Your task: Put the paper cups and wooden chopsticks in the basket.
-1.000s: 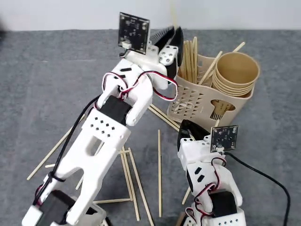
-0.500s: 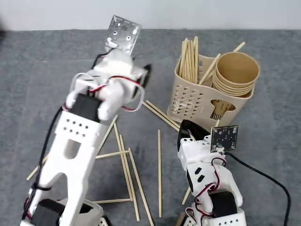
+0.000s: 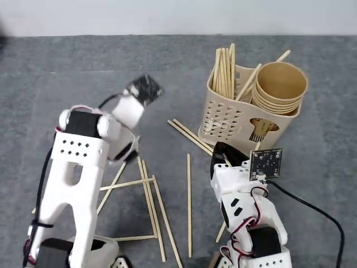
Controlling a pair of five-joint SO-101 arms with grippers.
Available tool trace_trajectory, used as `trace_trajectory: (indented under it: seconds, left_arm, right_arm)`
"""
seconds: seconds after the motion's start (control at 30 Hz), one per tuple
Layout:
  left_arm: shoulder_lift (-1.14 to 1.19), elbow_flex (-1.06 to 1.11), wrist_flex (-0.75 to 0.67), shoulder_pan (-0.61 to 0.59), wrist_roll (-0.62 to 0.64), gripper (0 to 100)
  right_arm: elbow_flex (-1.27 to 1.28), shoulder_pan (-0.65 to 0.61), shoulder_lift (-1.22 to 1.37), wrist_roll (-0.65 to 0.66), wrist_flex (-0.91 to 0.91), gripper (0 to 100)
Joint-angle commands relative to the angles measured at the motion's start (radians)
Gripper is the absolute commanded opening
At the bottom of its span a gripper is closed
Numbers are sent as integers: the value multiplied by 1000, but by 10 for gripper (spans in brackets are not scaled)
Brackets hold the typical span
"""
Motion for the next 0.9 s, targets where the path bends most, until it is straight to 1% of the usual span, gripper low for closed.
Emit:
trace_trajectory:
  seconds: [0.0, 0.07, 0.27, 0.4, 0.5, 0.67, 0.77, 0.87]
  left_arm:
    - [-43, 119, 11, -25, -103, 193]
    - [-43, 203, -17, -41, -150, 194]
    - [-43, 363, -183, -133, -158, 276]
    - [-38, 410, -267, -144, -158, 288]
    - [18, 433, -325, -138, -158, 288]
    - [241, 375, -414, -155, -152, 287]
    - [373, 277, -408, -167, -150, 286]
    - [471, 159, -356, -169, -98, 263]
  right_arm:
    - [-5, -1, -8, -3, -25, 12]
    - [-5, -1, -8, -3, -25, 12]
    - [-5, -1, -8, -3, -25, 12]
    - [-5, -1, -8, -3, -25, 12]
    - [-5, -1, -8, -3, -25, 12]
    - [-5, -1, -8, -3, -25, 12]
    - [-5, -1, -8, -3, -25, 12]
    - [-5, -1, -8, -3, -25, 12]
